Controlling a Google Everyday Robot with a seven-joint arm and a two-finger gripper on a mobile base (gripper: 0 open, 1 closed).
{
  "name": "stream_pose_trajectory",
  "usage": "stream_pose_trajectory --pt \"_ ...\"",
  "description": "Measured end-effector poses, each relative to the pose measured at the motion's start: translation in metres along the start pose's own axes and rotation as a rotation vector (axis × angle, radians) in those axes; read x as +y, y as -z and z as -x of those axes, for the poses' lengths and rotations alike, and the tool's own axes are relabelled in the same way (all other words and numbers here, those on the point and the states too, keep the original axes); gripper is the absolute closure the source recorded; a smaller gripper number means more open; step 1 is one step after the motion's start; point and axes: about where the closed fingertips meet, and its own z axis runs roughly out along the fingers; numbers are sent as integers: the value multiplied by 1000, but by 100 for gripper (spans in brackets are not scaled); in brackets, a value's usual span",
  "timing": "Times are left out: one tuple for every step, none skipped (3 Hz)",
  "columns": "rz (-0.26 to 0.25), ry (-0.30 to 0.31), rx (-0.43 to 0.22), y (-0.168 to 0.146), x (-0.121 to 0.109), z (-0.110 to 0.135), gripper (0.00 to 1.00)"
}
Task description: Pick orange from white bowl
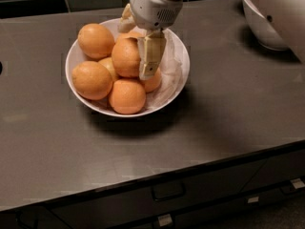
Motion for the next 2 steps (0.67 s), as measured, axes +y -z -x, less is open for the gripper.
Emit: stream_pose_trajectory --pt "1 0 0 0 0 0 23" --pt "11 4 -5 -5 -1 1 24"
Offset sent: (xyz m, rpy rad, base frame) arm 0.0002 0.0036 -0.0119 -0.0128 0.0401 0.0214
